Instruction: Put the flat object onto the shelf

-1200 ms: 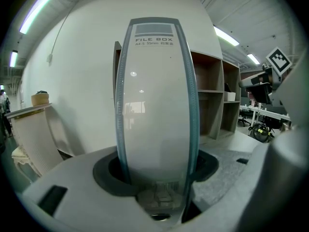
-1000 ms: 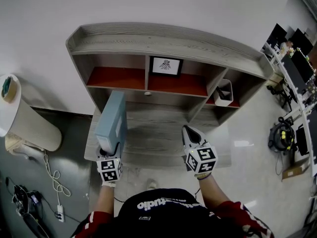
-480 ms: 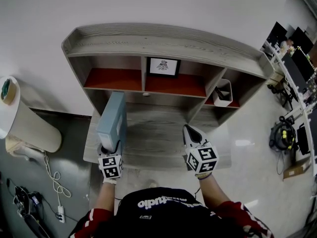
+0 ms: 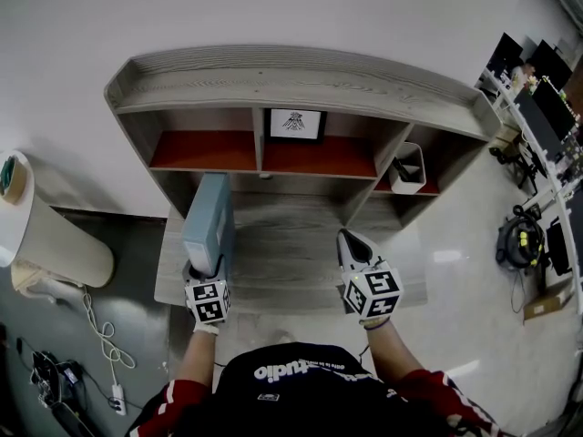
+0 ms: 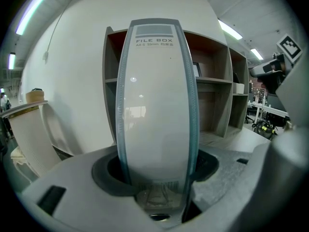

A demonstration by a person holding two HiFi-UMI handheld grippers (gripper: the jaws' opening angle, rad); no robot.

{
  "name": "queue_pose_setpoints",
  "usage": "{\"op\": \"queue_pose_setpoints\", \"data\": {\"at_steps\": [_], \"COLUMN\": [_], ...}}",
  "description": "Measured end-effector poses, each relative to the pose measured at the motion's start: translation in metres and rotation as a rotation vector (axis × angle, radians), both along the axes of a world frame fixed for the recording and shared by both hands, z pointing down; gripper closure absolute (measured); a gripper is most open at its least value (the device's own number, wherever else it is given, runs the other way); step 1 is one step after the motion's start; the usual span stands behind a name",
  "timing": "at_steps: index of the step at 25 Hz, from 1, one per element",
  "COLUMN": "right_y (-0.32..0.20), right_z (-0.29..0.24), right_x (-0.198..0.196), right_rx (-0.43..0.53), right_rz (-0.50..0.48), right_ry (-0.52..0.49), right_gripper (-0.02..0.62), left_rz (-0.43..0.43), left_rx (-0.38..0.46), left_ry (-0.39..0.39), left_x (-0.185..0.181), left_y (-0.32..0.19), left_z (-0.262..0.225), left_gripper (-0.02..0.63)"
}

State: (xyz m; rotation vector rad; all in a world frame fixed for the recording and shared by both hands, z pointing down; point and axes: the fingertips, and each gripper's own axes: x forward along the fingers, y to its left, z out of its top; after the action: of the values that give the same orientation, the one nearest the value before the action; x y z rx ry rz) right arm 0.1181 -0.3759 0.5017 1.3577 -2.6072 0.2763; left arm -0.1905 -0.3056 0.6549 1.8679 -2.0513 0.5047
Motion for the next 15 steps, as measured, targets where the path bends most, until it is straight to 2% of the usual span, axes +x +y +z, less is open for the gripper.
{"op": "queue_pose_setpoints", "data": {"at_steps": [15], "right_y": [-0.016], "right_z": [0.001], "right_x": [-0.001], "right_rx": [-0.007], "right_rz": [0.015], "right_ry": [0.001], "right_gripper": [0.595], "left_rz": [-0.001], "left_rx": [-0.024], "left_ry": [-0.010], "left_x": [-0.002], "left_y": [-0.041], "left_z": [0.014], "left_gripper": [0.333]}}
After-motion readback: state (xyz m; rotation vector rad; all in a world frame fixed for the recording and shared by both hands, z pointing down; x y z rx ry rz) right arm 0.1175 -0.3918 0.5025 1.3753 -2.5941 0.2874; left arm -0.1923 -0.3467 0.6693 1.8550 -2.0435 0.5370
